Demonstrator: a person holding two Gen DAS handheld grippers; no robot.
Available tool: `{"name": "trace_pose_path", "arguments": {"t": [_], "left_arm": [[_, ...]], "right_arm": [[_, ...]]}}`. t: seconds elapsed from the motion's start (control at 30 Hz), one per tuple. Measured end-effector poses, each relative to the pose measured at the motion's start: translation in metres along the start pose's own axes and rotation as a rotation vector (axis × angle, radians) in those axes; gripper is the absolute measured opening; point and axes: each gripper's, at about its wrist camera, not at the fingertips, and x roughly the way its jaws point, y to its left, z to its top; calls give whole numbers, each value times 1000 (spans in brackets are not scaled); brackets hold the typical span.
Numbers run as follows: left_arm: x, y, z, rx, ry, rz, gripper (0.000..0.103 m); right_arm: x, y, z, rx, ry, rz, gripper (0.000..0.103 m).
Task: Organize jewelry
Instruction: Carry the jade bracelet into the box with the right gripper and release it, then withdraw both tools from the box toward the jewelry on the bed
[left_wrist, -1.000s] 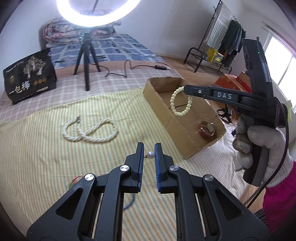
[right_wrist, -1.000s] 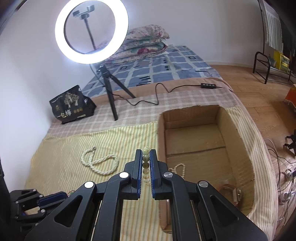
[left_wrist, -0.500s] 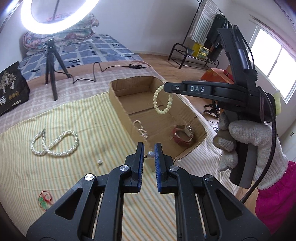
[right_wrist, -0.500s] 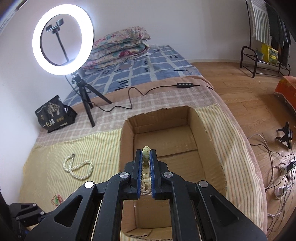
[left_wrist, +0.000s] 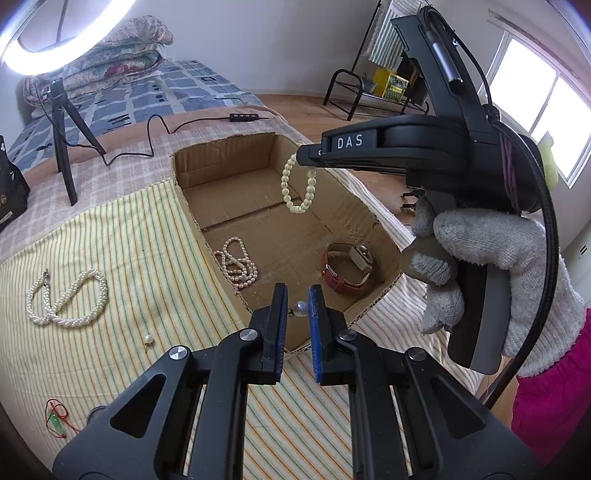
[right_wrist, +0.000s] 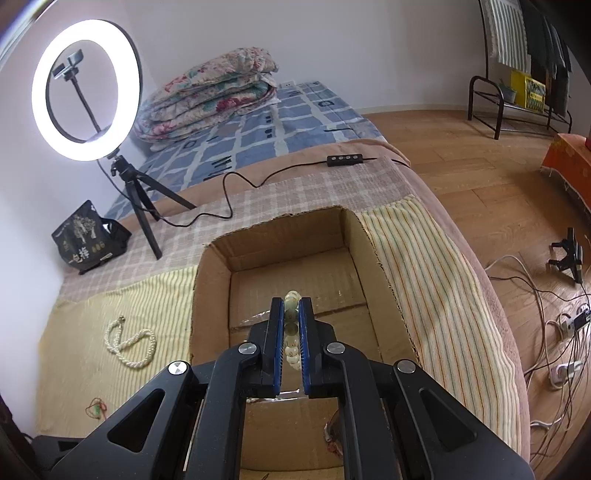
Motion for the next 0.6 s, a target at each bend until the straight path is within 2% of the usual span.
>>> {"name": "trace_pose_path", "arguments": {"t": [0.47, 0.5, 0.53, 0.6], "left_arm": [[3, -2, 4, 1, 2, -10, 10], [3, -1, 4, 0, 5, -10, 14], [3, -1, 4, -4, 6, -13, 25], [2, 0, 3, -4, 1, -9, 30]], "right_arm": [[5, -12, -2, 42, 22, -9, 8], [4, -12, -2, 45, 20, -8, 12], [3, -12, -2, 47, 20, -7, 16], [2, -12, -1, 47, 14, -12, 26]]}}
